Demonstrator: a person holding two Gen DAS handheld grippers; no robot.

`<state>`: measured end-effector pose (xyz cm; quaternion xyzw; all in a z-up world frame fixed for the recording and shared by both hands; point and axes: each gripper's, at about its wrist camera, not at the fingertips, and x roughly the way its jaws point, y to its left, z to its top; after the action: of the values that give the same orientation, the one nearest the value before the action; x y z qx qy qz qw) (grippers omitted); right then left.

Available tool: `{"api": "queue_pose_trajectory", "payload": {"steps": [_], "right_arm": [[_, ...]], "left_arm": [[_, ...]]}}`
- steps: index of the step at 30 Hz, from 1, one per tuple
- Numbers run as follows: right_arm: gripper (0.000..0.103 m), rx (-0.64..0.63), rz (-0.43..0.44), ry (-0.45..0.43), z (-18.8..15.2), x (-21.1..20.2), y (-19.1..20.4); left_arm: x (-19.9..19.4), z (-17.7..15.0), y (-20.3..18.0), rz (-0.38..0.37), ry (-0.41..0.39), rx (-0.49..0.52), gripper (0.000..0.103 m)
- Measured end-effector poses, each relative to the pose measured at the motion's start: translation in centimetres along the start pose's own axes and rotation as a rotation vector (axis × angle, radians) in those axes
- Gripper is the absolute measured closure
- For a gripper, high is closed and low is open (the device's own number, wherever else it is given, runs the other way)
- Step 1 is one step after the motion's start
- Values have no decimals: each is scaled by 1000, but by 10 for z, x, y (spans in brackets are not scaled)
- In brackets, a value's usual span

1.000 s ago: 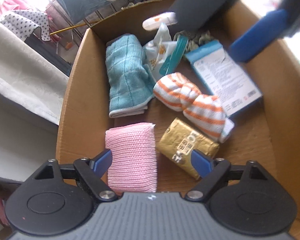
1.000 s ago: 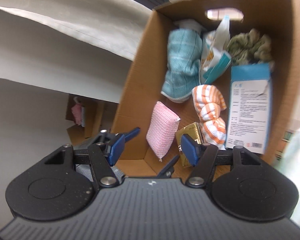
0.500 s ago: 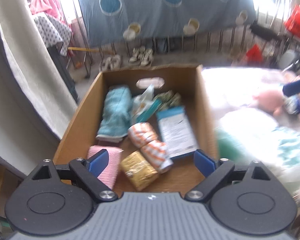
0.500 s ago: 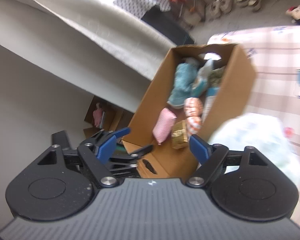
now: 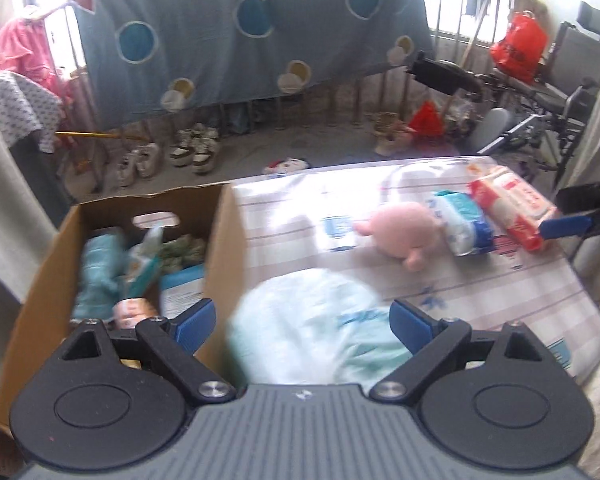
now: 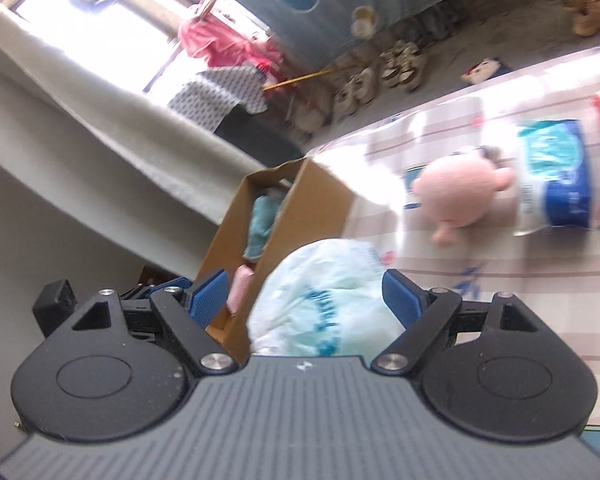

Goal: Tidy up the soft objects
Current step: 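Move both grippers back toward the plush toy and diaper pack, then grasp the blue-and-white diaper pack with the right gripper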

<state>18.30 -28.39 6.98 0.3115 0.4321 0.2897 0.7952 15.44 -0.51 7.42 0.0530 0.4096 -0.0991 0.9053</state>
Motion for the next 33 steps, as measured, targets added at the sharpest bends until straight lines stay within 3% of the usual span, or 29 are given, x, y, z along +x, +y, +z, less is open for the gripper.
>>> {"api": "queue_pose_trajectory", "payload": {"steps": [6,10,18,22,26,29,30,33], "right_arm": [[19,51,-64,-102,5,-38,-55],[19,43,-138,-115,14,-33,-85],[19,-70,-337,-4,40,59,-120],[18,-150,-461,14,54,104,-132],[18,-198,-525,26,59,133,-143],[26,-224,-546,12,60,138,-146],[35,-230,-554,10,59,136,-147],[39,-245,-544,12,54,131,-149]], "left_arm": [[38,40,-53,-78,60,-7,9],[69,67,-75,-95,119,-36,9],[124,94,-94,-4,191,-38,9],[141,94,-92,-1,226,-52,9],[154,93,-92,1,250,-57,9],[161,93,-93,-1,268,-59,9],[164,94,-94,-3,274,-61,9],[175,100,-97,-9,295,-69,9]]}}
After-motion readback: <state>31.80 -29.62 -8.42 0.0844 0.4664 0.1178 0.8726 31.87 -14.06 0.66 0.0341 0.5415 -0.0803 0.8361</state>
